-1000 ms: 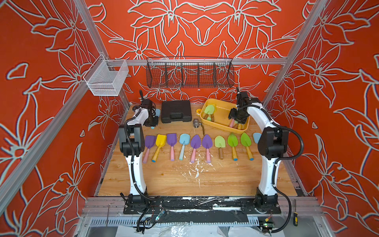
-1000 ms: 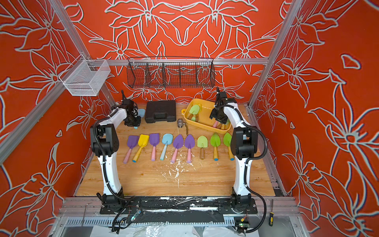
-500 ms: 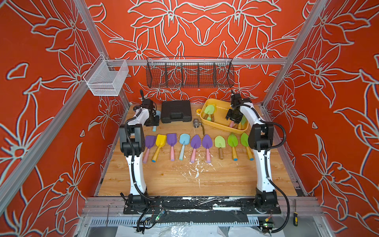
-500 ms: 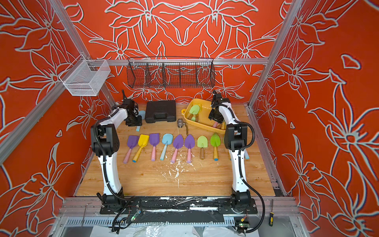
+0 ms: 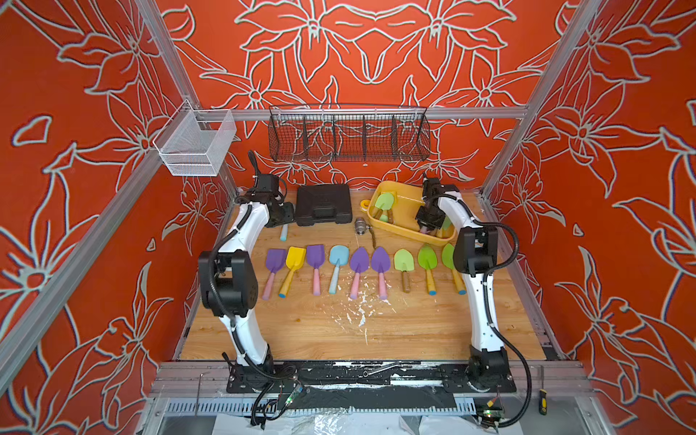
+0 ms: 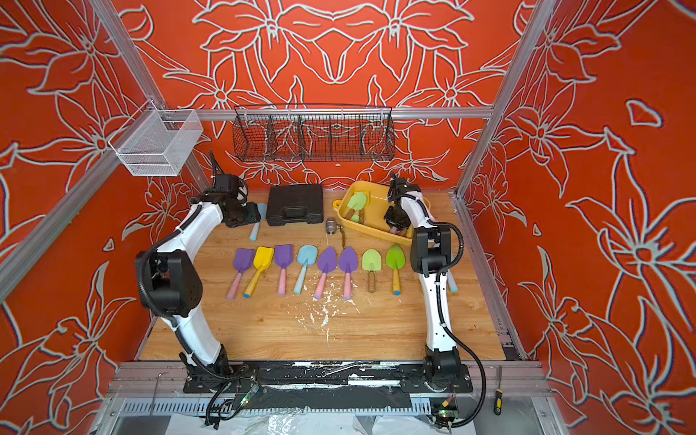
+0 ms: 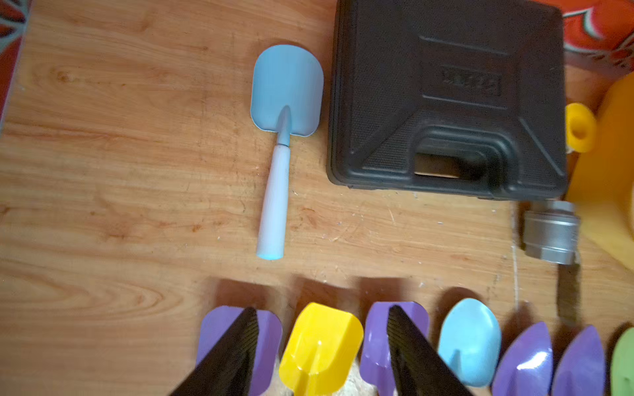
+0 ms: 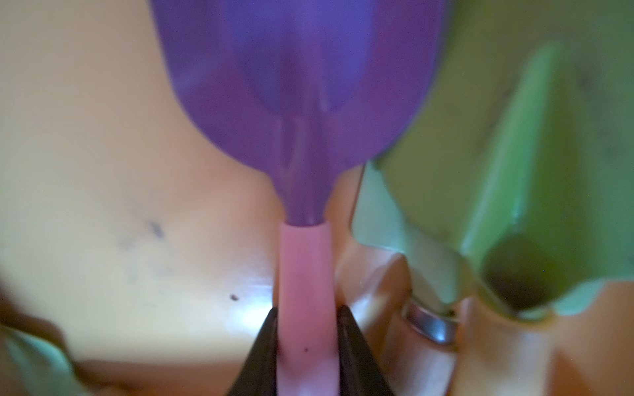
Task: Take the shovel out of the storage box
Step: Pick up the shovel from the storage box.
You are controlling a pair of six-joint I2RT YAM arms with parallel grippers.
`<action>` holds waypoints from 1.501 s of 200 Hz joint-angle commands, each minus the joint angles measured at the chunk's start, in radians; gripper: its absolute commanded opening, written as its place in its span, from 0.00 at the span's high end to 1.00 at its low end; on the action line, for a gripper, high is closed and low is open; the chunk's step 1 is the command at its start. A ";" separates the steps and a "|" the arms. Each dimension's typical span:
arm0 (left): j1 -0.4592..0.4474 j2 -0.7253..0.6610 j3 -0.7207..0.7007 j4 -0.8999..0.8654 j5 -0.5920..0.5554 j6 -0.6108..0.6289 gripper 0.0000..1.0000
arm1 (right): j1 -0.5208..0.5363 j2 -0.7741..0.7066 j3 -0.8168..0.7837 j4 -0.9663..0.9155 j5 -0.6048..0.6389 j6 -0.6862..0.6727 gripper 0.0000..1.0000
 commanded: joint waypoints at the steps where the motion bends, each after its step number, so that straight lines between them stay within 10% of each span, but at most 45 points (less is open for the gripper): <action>1: -0.005 -0.114 -0.065 0.032 -0.033 -0.081 0.38 | -0.003 -0.001 0.011 -0.007 0.000 0.005 1.00; 132: -0.270 -0.511 -0.260 0.175 0.089 -0.333 0.33 | 0.006 -0.525 -0.376 0.120 -0.209 -0.036 1.00; 175: -0.387 -0.481 -0.182 0.213 0.091 -0.330 0.30 | 0.032 -0.708 -0.556 0.176 -0.374 0.001 1.00; 300: -0.598 -0.226 -0.054 0.335 0.137 -0.465 0.27 | 0.375 -1.197 -0.970 0.246 -0.250 0.264 1.00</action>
